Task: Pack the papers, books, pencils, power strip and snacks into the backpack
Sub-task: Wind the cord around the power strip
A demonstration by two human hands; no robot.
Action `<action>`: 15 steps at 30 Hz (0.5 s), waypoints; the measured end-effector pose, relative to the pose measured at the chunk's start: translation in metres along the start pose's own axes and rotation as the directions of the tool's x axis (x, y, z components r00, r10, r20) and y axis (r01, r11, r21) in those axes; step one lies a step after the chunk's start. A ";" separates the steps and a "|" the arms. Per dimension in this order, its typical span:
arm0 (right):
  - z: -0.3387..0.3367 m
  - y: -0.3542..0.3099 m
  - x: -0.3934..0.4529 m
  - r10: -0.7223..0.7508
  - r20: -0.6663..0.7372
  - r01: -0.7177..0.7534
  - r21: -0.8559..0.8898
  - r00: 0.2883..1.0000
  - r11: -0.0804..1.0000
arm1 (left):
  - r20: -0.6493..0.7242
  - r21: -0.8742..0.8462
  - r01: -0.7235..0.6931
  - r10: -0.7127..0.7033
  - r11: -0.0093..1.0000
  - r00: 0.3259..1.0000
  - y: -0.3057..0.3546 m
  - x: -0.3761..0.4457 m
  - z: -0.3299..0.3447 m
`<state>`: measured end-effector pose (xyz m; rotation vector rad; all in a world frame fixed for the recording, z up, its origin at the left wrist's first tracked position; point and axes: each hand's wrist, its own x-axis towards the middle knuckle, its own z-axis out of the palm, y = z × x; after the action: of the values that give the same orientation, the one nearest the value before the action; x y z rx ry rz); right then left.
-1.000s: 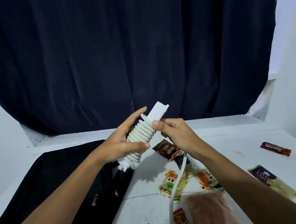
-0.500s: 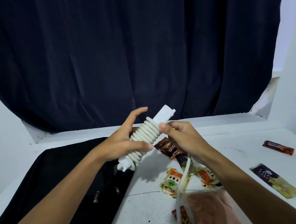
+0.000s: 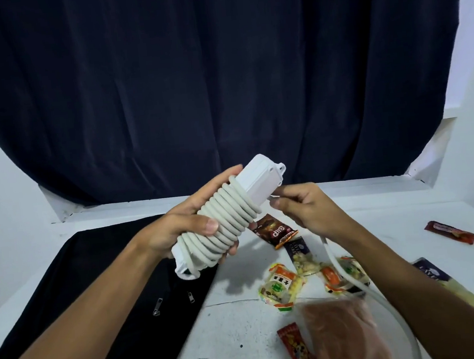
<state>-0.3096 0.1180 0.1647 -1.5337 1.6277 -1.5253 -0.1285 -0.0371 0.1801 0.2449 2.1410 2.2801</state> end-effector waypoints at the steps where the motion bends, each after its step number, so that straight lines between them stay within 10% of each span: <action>1: -0.001 0.000 0.002 0.009 0.006 -0.009 -0.009 1.000 1.000 | -0.025 -0.014 -0.015 0.015 1.000 1.000 -0.001 0.002 0.002; 15: -0.017 -0.008 0.010 0.280 0.053 -0.264 -0.212 0.958 0.941 | -0.448 -0.149 -0.051 -0.022 0.988 0.894 -0.005 0.010 0.012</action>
<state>-0.3241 0.1180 0.1800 -1.3794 1.9042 -1.1643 -0.1378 -0.0236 0.1767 -0.3027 2.1121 2.7126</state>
